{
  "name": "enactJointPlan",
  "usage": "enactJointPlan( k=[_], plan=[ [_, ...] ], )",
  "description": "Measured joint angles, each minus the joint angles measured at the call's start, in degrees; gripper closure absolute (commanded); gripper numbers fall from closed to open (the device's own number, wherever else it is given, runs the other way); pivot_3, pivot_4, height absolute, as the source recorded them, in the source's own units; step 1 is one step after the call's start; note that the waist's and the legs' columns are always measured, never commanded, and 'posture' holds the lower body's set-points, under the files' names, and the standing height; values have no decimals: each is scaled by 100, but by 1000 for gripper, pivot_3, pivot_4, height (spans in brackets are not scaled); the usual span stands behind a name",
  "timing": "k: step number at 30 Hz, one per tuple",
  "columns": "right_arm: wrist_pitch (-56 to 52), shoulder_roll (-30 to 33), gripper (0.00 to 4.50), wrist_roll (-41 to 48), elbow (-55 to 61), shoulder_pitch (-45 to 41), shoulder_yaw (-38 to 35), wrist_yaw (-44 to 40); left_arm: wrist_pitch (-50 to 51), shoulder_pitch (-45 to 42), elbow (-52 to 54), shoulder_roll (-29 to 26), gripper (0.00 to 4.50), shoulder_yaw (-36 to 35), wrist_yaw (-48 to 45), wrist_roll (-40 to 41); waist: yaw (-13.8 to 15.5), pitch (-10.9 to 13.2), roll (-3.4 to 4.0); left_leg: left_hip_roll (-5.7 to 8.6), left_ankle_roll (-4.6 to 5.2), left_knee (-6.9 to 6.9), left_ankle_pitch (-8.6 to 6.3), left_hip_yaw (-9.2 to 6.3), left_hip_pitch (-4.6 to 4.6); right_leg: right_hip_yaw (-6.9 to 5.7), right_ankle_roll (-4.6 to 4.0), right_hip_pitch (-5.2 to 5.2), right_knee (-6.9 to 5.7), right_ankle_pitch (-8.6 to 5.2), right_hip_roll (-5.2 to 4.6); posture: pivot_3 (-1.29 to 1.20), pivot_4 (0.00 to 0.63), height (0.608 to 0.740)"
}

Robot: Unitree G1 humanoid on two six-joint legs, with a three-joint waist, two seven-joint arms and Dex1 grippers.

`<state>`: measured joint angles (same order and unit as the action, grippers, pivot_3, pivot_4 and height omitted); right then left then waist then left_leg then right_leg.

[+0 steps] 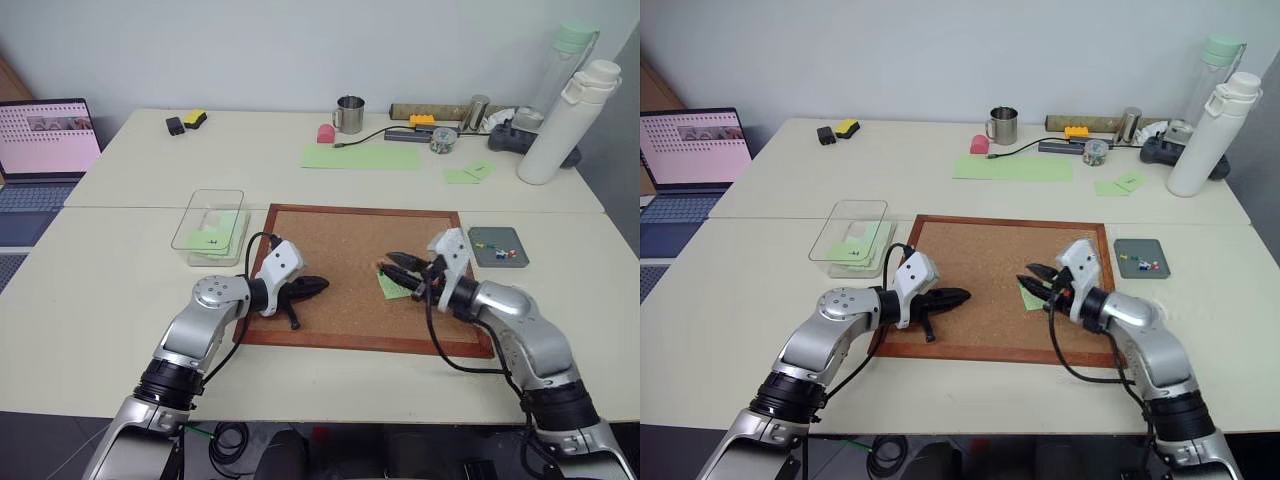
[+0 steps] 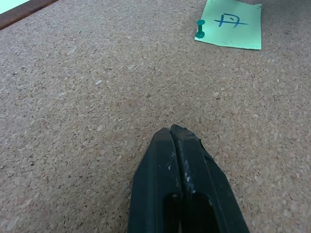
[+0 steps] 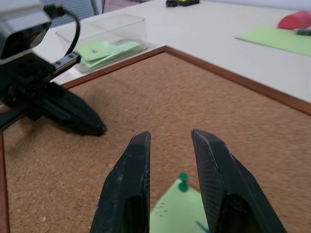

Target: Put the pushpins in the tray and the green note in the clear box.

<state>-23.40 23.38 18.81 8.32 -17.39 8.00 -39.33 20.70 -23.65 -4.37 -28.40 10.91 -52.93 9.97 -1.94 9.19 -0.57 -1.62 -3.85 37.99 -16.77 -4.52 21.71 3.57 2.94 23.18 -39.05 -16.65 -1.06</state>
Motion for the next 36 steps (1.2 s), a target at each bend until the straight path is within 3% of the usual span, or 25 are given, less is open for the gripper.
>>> enactJointPlan(
  k=[8,20,27,36],
  plan=[
    [4,-179,3138,-441,-752,-334,128,221,9,32,39,-3,4500,-8,15,3,-1,0,0,-1,0,-2,0,0,-1,1,0,1,1,0,1,0,150,740],
    [57,-355,3138,-690,-935,-375,237,210,70,157,210,-15,4500,-27,121,13,-3,0,0,-1,0,-2,0,0,-1,1,0,1,1,0,1,0,150,740],
    [58,-379,4428,-739,-975,-389,193,219,79,156,210,-15,4500,-28,118,13,-3,0,0,-1,0,-2,0,0,-1,1,0,0,1,0,1,0,150,740],
    [69,-418,4428,-660,-997,-387,78,206,111,156,218,-14,4500,-28,121,14,-3,0,0,-1,0,-2,0,0,0,0,0,1,1,0,1,0,150,740]
  ],
)
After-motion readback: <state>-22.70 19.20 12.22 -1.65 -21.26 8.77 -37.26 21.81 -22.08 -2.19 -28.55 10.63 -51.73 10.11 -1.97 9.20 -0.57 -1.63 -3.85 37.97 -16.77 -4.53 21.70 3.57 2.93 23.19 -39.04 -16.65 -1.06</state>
